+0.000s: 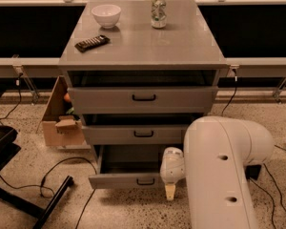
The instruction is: Open bottom drawer
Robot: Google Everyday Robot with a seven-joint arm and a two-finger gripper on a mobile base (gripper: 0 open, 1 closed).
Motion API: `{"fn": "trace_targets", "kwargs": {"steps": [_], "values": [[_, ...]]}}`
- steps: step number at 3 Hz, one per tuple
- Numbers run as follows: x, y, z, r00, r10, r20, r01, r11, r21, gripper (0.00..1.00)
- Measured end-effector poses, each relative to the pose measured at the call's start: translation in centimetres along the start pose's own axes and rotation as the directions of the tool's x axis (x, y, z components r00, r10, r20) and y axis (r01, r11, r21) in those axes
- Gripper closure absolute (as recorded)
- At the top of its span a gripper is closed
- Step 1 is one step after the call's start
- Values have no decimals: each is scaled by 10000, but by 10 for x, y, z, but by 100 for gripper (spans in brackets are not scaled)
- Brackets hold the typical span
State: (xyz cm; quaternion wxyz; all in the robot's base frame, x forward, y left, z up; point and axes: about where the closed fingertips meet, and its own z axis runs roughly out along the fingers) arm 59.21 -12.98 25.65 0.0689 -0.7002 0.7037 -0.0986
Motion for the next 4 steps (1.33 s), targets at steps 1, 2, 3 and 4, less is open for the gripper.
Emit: {"fn": "trace_targets", "kwargs": {"steps": [1, 2, 3, 4], "values": [[-10, -43, 61, 9996, -55, -273, 53, 10000, -75, 0], [-10, -43, 61, 9996, -54, -273, 52, 10000, -77, 0], [-8, -25, 72, 9997, 226, -13, -227, 9987, -467, 19], [1, 21, 87, 9967, 811, -53, -811, 9864, -1430, 42]]}}
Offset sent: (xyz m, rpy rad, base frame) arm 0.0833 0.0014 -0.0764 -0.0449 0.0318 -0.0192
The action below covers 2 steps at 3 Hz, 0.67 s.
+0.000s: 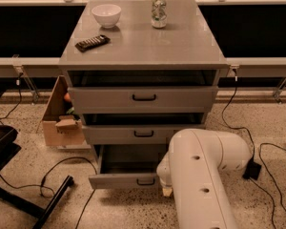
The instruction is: Open bottom drawer
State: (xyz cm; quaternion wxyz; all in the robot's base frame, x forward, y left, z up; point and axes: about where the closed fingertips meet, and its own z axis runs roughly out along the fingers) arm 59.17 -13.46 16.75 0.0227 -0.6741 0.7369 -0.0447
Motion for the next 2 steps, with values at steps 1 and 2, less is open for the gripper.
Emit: {"fn": "trace_targets", "kwargs": {"steps": [1, 2], "values": [[0, 2, -3, 10000, 40, -2, -40, 10000, -66, 65], [0, 1, -10, 10000, 40, -2, -40, 10000, -66, 89]]}}
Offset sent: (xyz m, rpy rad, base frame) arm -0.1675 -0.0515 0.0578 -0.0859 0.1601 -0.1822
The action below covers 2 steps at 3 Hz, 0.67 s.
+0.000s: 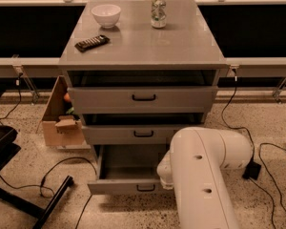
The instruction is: Open bottom drawer
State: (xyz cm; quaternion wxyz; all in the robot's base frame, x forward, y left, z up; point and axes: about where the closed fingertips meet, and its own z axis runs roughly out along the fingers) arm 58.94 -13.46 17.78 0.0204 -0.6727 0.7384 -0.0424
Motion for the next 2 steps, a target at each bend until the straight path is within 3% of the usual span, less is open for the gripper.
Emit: {"fn": "trace_targets", "kwargs": {"steps": [1, 2], "values": [[0, 0, -5, 10000, 0, 1, 0, 10000, 1, 100], [0, -1, -7, 10000, 0, 1, 0, 10000, 1, 100]]}}
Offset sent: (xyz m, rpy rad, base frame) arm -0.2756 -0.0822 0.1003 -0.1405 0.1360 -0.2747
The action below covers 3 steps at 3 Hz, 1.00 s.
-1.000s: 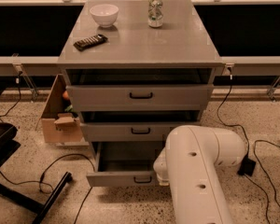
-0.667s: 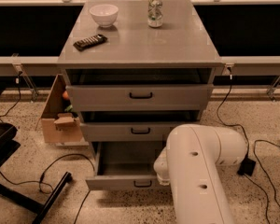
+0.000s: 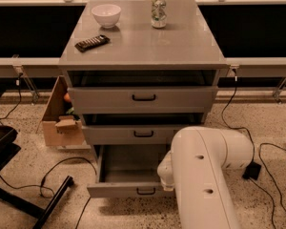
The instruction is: Open bottom drawer
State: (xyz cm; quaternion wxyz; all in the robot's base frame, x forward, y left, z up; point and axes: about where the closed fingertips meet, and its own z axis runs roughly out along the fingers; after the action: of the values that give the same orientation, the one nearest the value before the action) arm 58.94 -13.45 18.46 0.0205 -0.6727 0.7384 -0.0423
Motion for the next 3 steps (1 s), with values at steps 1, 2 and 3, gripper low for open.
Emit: {"fn": "trace_targets", "kwargs": {"steps": [1, 2, 3], "values": [[5, 9, -4, 9999, 99, -54, -99, 9999, -34, 100], [5, 9, -6, 9999, 100, -53, -100, 9999, -33, 100], [7, 14, -7, 9999, 115, -77, -115, 9999, -8, 100]]}}
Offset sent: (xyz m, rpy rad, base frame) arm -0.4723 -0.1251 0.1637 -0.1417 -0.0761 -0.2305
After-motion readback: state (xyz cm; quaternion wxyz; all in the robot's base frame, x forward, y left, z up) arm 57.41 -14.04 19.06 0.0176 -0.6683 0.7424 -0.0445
